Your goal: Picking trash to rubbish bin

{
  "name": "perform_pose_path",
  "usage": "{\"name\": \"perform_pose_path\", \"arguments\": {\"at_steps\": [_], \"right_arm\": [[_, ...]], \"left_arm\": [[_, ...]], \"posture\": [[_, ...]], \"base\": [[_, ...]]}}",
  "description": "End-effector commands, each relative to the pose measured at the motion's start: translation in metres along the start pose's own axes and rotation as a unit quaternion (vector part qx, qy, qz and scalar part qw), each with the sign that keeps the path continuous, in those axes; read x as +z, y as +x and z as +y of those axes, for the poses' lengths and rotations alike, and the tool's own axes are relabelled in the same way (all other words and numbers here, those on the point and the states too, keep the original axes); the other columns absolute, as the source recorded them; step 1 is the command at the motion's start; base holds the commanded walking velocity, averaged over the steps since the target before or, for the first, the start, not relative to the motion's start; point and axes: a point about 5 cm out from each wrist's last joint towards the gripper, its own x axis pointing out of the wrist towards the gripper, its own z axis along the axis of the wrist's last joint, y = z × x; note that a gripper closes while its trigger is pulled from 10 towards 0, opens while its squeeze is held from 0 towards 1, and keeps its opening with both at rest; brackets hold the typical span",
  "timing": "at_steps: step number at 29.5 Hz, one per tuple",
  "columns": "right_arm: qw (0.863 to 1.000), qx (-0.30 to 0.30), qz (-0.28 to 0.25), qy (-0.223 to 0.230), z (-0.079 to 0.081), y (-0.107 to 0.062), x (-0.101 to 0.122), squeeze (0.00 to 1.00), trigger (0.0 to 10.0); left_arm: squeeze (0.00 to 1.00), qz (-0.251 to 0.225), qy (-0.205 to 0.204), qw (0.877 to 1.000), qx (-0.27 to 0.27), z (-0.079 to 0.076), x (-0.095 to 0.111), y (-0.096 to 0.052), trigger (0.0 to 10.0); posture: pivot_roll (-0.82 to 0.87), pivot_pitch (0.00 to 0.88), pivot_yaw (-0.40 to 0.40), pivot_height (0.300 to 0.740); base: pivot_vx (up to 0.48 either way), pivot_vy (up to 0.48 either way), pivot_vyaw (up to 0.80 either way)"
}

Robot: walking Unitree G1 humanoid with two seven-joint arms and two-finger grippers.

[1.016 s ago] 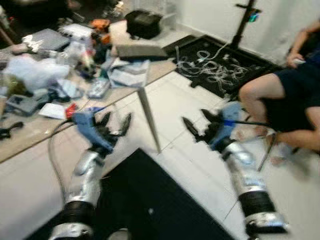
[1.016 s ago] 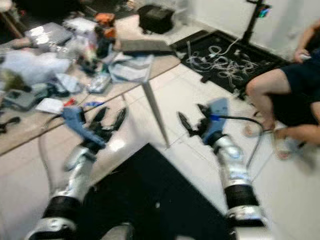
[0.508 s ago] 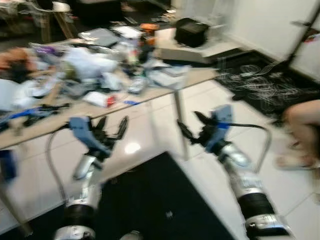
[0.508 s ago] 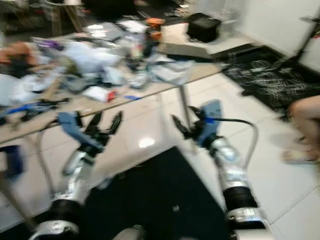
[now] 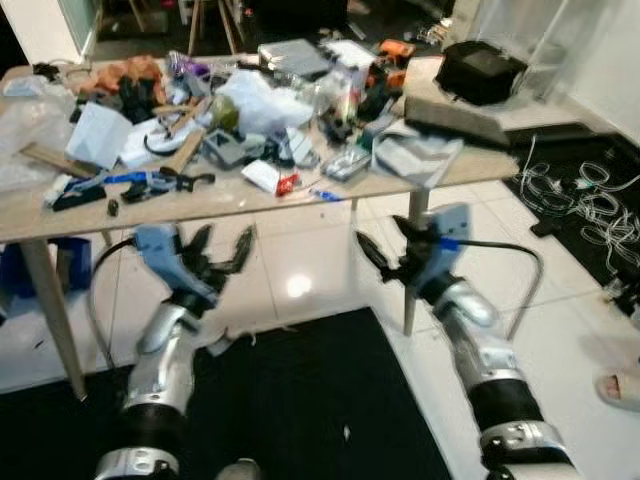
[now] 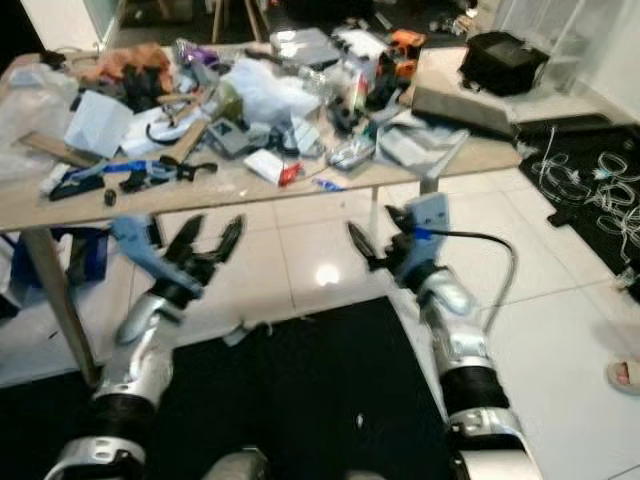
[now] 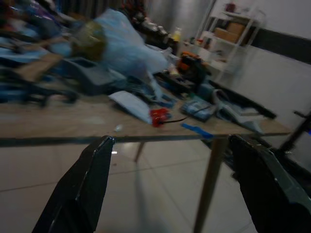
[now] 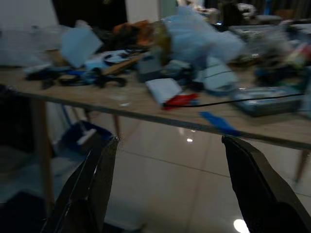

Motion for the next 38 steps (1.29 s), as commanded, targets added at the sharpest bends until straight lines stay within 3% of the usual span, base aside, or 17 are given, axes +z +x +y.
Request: {"name": "perform_pose_path", "arguments": {"at_steps": [1, 15, 21, 38], "right_arm": [[1.0, -0.003, 0.005, 0.004, -0.0021, -0.0025, -0.0021, 0.0, 10.0], [1.0, -0.006, 0.0, 0.007, -0.0024, -0.0026, -0.0013, 0.0, 10.0], [1.0, -0.011, -0.003, 0.011, -0.0034, -0.0027, -0.0004, 0.0, 10.0], [1.0, -0.017, 0.004, 0.013, -0.0047, -0.0027, -0.0013, 0.0, 10.0]], "left_arm": [[0.0, 0.001, 0.0, 1.0, 0.001, -0.0008, -0.0017, -0.0007, 10.0], [0.0, 0.003, 0.004, 1.0, 0.002, -0.0016, -0.0004, 0.0002, 10.0], [0.0, 0.007, 0.003, 1.0, -0.002, -0.0011, -0.0019, 0.0005, 10.0], [0.0, 0.007, 0.008, 1.0, -0.013, -0.0033, -0.002, 0.0004, 10.0]], "posture": [[-0.01, 0.0, -0.025, 0.74], [-0.01, 0.0, -0.024, 0.74], [-0.01, 0.0, -0.025, 0.74], [-0.01, 0.0, -0.024, 0.74]], "base": [[0.0, 0.0, 0.78], [0.0, 0.0, 0.78], [0.0, 0.0, 0.0], [0.296, 0.0, 0.0]]}}
